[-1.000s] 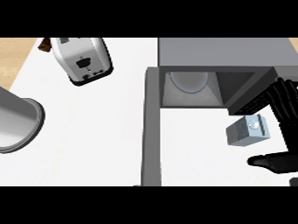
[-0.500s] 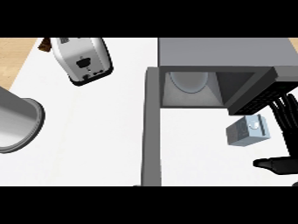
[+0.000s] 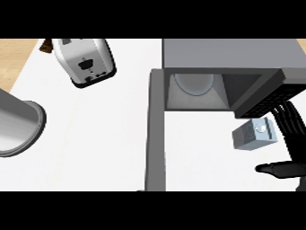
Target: Pick up the milk, place it into the microwave and close the microwave
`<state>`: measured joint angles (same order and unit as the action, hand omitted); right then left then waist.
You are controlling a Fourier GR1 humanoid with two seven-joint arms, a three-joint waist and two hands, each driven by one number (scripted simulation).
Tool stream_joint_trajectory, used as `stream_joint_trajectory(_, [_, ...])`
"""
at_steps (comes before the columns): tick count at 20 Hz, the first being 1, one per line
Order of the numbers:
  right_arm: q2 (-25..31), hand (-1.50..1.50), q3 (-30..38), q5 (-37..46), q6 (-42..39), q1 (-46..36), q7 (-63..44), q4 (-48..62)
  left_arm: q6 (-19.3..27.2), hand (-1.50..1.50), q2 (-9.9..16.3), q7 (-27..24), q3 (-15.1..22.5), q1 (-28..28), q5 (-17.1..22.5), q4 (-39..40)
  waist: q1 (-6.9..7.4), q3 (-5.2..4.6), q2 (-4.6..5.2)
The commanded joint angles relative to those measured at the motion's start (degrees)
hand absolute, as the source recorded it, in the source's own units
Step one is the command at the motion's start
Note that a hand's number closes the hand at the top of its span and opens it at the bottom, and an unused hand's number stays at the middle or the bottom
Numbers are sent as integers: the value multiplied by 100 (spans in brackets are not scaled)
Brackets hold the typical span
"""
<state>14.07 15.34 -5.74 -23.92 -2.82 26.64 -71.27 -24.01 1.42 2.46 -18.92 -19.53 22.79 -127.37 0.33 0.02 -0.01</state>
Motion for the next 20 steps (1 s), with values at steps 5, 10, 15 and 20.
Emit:
stream_joint_trajectory(5, [-76,-150,-84,462,247,-614,812,1230,-370,-150,183,87,-515,-333,754,-196,48,0,0])
stream_joint_trajectory(10, [39,-150,100,697,787,-853,927,1737,-116,-150,10,4,-229,186,20,196,20,0,14])
stream_joint_trajectory(15, [492,-150,375,909,1001,-998,1324,2518,-82,-150,108,61,-257,327,91,200,71,7,42])
stream_joint_trajectory(20, [646,-150,408,867,755,-1182,1535,3013,-77,-150,70,271,-103,253,144,-7,97,11,43])
